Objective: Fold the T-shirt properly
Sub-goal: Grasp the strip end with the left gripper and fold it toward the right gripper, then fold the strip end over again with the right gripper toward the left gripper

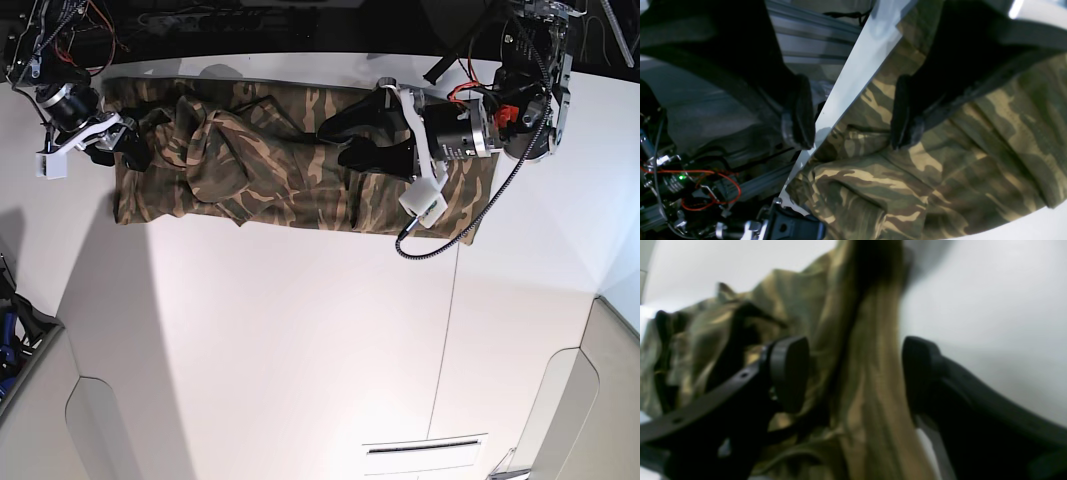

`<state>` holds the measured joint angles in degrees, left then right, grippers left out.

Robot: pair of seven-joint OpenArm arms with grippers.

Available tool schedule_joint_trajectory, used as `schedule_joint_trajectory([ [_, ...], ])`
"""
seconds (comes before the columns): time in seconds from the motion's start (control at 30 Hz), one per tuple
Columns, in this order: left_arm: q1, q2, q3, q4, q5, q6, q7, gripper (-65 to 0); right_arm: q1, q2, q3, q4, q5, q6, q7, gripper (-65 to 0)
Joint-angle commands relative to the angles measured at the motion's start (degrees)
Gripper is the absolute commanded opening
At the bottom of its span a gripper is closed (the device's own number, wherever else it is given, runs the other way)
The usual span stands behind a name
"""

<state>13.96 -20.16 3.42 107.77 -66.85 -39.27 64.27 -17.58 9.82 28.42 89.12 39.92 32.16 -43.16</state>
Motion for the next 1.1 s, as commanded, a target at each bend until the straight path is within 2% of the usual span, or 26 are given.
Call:
schedule_joint_trajectory([
  [0.0,-0.46,-0.48,-0.17,1.03,-1.53,-0.73,-1.03,-26.3,-0.22,0.46,-0.24,0.31,0.59,0.52,-2.16,-21.8],
  [0.07,-0.46,-0.5,-0.17,1.03,-1.53,-0.73,-1.03,-26.3,-0.2,0.46,-0.66,0.52,2.69,0.72,-2.82,-25.1],
  [0.1,-0.48,-0.5,-0.17,1.03,-1.53,-0.73,-1.03,-26.3,-0.17,0.44,-0.96,0.59,3.45,0.7,-3.17,-30.0],
  [0.23,-0.55,-0.48,-1.68,1.03,-1.6,-0.73,-1.05,-26.3,-0.02,0.44,-2.05,0.66,4.04,0.68,-3.54,-63.0],
  [0.27,-0.63,-0.5,-2.49,1.03,-1.77,-0.73,-1.05,-26.3,0.0,0.46,-2.03,0.66,4.02,0.68,-3.52,-65.0],
  [0.4,-0.63,-0.48,-8.37,1.05,-3.78,-0.73,-1.01,-26.3,0.15,0.63,-0.44,1.33,4.0,0.68,-3.39,-65.0],
  [0.53,-0.61,-0.5,-16.09,1.05,-4.2,-0.73,0.02,-26.3,1.6,0.9,4.79,3.58,4.02,0.68,-4.0,-65.0],
  [0.7,0.46,-0.48,-23.61,1.03,-4.26,-0.73,4.2,-26.3,5.57,4.28,10.14,6.01,4.28,0.68,-10.1,-65.0],
  [0.8,3.3,-0.48,-24.87,1.03,-4.11,-0.73,4.13,-26.3,7.08,6.75,10.6,7.15,8.35,0.83,-12.92,-65.0],
  [0.87,5.68,-0.33,-24.61,1.03,-4.09,-0.73,3.98,-26.3,8.11,7.21,10.58,8.7,9.57,1.31,-13.77,-65.0],
  [0.97,8.81,0.94,-23.89,1.03,-1.86,-0.73,2.45,-26.3,9.33,6.47,10.45,12.37,11.47,1.31,-15.1,-65.0],
  [1.07,11.34,3.58,-22.8,1.01,2.91,-0.73,-1.4,-26.3,9.79,3.21,10.32,17.86,12.41,1.31,-16.31,-65.0],
])
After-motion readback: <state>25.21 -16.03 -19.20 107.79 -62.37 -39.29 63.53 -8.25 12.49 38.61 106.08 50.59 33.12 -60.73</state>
